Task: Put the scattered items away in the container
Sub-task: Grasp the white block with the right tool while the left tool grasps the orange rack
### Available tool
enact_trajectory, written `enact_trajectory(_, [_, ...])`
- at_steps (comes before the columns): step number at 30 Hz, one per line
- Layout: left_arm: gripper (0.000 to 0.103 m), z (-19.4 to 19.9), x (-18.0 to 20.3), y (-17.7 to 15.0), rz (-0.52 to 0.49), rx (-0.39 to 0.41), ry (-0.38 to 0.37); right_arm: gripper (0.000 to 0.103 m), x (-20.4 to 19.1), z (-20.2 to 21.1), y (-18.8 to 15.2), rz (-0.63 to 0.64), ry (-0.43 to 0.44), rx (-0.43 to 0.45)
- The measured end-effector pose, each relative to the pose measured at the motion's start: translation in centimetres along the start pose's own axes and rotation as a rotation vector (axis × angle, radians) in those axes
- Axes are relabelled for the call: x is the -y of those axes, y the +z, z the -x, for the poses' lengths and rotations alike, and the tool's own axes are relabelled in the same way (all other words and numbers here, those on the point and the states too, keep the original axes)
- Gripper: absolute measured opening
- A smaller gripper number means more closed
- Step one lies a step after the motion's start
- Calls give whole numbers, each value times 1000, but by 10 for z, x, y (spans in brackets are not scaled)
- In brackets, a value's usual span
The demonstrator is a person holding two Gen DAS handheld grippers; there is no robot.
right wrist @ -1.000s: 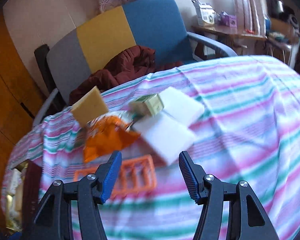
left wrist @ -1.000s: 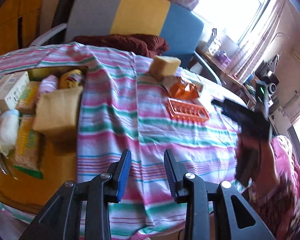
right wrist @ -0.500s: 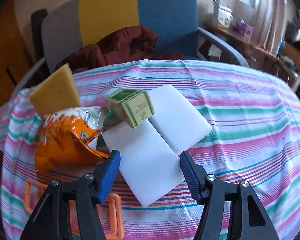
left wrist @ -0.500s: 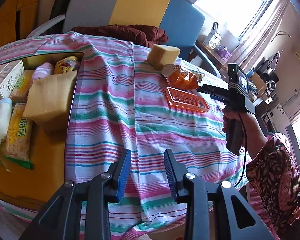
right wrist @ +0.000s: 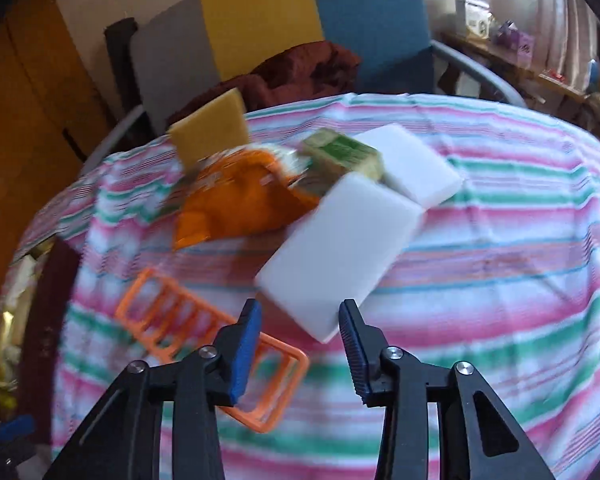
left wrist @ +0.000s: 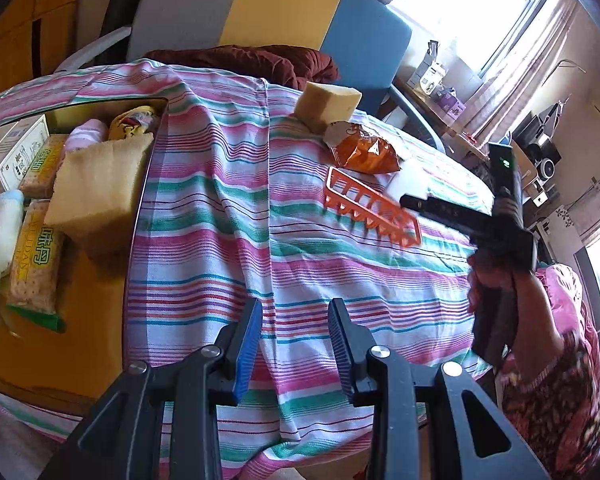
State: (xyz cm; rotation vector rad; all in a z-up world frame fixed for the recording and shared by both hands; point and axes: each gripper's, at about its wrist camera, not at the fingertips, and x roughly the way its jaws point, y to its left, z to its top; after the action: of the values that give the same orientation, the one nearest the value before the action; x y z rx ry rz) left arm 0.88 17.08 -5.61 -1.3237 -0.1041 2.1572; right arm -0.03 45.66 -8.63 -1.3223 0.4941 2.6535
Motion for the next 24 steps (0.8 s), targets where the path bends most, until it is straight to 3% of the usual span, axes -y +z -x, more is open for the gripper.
enact_trajectory(2, [34, 0, 1, -1, -3, 1, -2, 34, -16, 4, -15, -9, 105, -37])
enact_trajectory(4, [34, 0, 2, -1, -8, -2, 1, 33, -36, 9, -34, 6, 191, -63])
enact_trajectory(9, [34, -1, 1, -3, -5, -4, 3, 34, -56, 26, -54, 26, 262, -41])
enact_trajectory(11, [34, 0, -1, -3, 5, -1, 2, 46, -46, 40, -51, -58, 316, 20])
enact_trajectory(13, [34, -1, -2, -2, 19, -3, 0, 55, -33, 49, -40, -95, 271, 82])
enact_trajectory(16, [34, -5, -2, 0, 31, -17, -14, 75, -19, 41, -24, -166, 194, 90])
enact_trajectory(21, [34, -5, 8, 1, -6, -8, -9, 81, -15, 10, -5, -345, 185, 9])
enact_trajectory(24, [34, -5, 11, 0, -21, -7, -6, 86, -32, 3, -3, -317, 99, 8])
